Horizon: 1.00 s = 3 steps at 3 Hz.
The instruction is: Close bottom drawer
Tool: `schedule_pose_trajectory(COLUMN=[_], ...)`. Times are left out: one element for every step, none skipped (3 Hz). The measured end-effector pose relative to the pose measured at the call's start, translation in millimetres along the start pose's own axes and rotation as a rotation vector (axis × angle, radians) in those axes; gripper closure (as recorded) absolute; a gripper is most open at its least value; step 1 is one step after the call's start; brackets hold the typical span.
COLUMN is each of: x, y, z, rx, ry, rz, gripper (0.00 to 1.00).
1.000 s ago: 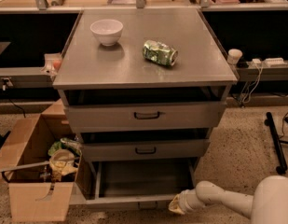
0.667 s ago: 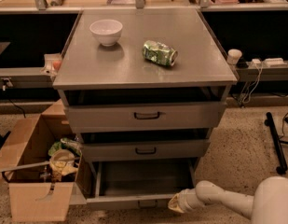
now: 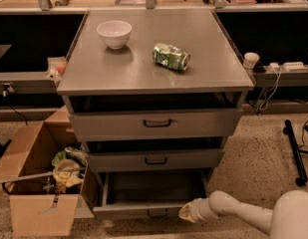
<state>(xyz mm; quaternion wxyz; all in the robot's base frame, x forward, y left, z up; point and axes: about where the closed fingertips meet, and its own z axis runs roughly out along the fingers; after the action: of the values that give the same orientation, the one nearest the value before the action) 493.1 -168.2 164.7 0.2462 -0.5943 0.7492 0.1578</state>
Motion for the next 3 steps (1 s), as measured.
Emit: schedule_pose_trajectory(x=[-3.7, -3.7, -3.7], y=[-12.5, -12.5, -12.5], z=[0.8, 0.9, 0.9], rx=[0.022, 0.022, 0.022], ry=[-0.011, -0.011, -0.011], rz=[-0.001, -0.001, -0.001], gripper=[1.0, 0.82, 0.59])
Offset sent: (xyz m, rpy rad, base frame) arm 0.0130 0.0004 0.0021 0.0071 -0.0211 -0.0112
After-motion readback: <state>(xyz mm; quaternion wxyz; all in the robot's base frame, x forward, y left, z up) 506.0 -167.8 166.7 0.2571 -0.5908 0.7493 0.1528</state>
